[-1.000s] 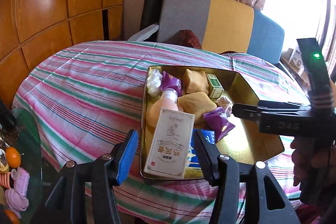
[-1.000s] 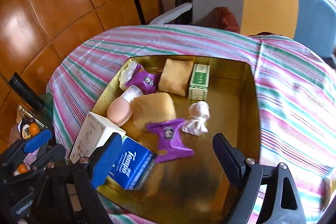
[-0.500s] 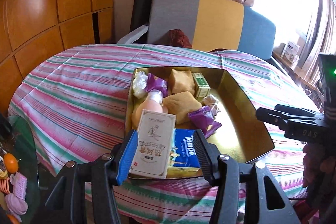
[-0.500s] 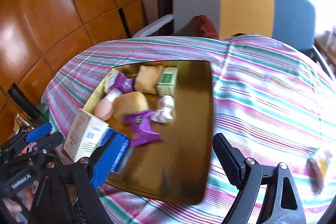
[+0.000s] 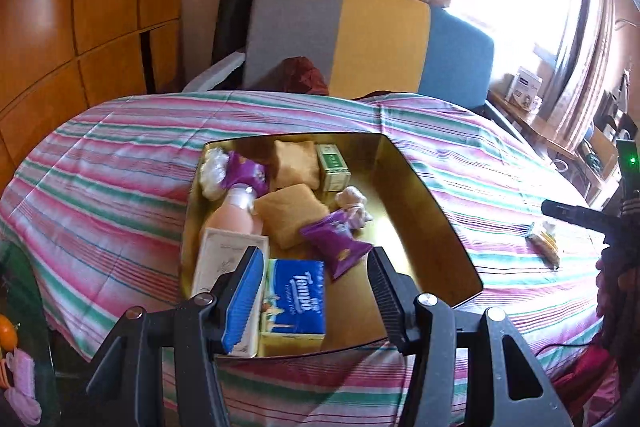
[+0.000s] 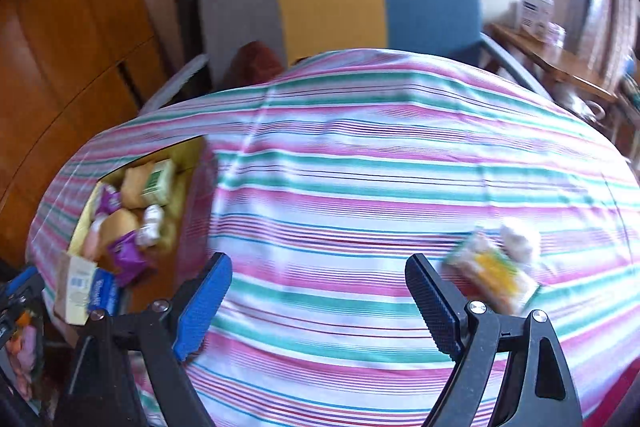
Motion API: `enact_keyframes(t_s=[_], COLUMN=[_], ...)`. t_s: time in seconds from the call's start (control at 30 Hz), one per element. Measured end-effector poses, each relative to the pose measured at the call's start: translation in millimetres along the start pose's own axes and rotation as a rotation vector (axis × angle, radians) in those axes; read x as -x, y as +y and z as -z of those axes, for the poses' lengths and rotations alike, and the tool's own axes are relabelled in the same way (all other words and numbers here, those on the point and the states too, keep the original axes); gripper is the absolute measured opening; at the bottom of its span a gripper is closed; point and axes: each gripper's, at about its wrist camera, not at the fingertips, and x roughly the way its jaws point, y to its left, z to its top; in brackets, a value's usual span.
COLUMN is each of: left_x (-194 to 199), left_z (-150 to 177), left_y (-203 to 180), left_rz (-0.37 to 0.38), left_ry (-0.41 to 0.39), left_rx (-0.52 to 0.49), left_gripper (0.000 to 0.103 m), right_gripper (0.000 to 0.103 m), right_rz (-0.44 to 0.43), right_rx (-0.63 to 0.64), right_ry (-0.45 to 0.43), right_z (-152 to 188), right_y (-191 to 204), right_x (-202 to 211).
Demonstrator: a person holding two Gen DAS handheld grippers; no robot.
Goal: Organize objects
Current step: 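Move both grippers back toward the Weidan bag and white plastic ball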
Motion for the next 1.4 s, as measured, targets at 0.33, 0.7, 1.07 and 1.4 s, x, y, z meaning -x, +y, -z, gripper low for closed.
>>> enact_keyframes(t_s=[0.33,0.7,1.07,1.4], left_x=[-9.9,-13.3,-29.8,-45.4], left_z=[-2.7,-3.5,-4.9,5.2], left_y=[-22.6,-67.5,-149.1,-219.9], left_rz=[0.091,0.121,0.219,0.318], left_ry=[0.043,0.063,0.105,0.176], left_rx=[-0.020,-0.147,-0.330,-0.442], left_gripper=[0.055,0.055,0.055,0.055], right_gripper=[0.089,0.091,0.091,0.091], right_rz=[0.178,0.170,0.160,0.134], right_rx=[-0.278,-0.561,-0.473,-0.467], right_ry=[-0.061,-0.157,-0.181,-0.199], right_z=[5.5,31.4,29.1,30.5], right_y=[-132.8,-209.1,-190.2,-188.7], right_x=[28.7,38.6,37.9,40.6])
